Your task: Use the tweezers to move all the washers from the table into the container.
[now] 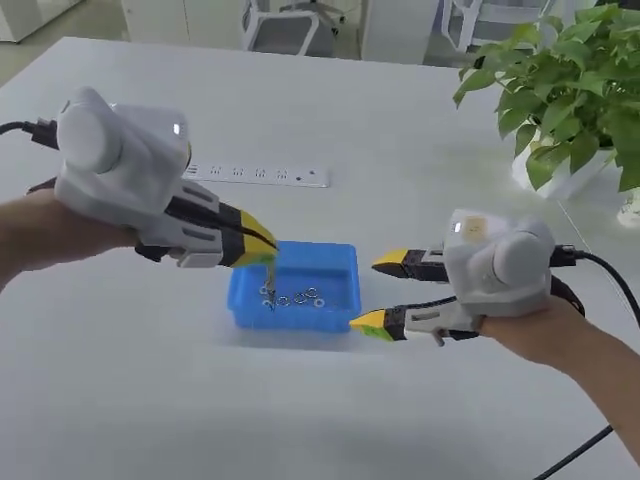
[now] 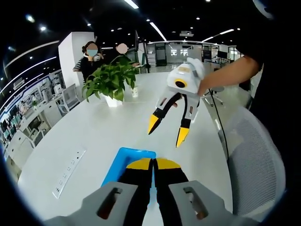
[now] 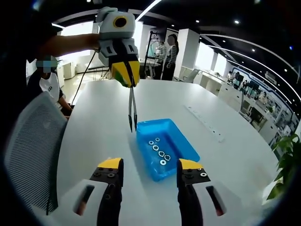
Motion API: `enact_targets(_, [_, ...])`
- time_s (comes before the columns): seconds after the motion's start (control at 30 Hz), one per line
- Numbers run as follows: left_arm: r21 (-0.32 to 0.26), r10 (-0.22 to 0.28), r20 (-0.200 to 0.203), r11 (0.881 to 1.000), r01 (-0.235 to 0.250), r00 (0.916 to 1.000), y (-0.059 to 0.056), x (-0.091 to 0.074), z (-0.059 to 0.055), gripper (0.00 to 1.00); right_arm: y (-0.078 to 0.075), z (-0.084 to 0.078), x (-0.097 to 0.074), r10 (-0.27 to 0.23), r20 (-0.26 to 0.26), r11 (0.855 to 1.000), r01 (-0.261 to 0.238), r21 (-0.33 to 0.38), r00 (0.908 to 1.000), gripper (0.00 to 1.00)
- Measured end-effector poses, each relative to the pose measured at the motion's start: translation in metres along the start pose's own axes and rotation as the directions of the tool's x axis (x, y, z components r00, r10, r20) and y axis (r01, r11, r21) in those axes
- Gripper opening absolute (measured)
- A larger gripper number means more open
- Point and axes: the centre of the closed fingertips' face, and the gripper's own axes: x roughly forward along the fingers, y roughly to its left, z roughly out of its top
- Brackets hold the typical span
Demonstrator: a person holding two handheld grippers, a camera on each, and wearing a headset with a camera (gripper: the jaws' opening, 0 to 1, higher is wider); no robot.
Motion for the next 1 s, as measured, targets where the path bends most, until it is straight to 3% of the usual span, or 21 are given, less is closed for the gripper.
enact_targets(0.5, [0.026, -0.061, 0.047, 0.998, 0.06, 0.997, -0.029, 0.012, 0.014, 0.05, 0.034, 0.015, 0.01, 0.072, 0.049, 0.996, -0.07, -0.055, 0.9962, 0.37])
enact_targets(0.77, [0.038, -0.102, 0.072, 0.994, 0.099, 0.9922, -0.041, 0.018, 0.02, 0.05, 0.055, 0.02, 0.02, 0.137, 0.062, 0.987, -0.131, -0.091, 0.9887, 0.28])
enact_targets(1.0, [0.034, -0.13, 0.094, 0.991, 0.127, 0.987, -0.049, 0.02, 0.024, 0.05, 0.062, 0.029, 0.025, 0.168, 0.087, 0.982, -0.159, -0.104, 0.9819, 0.21])
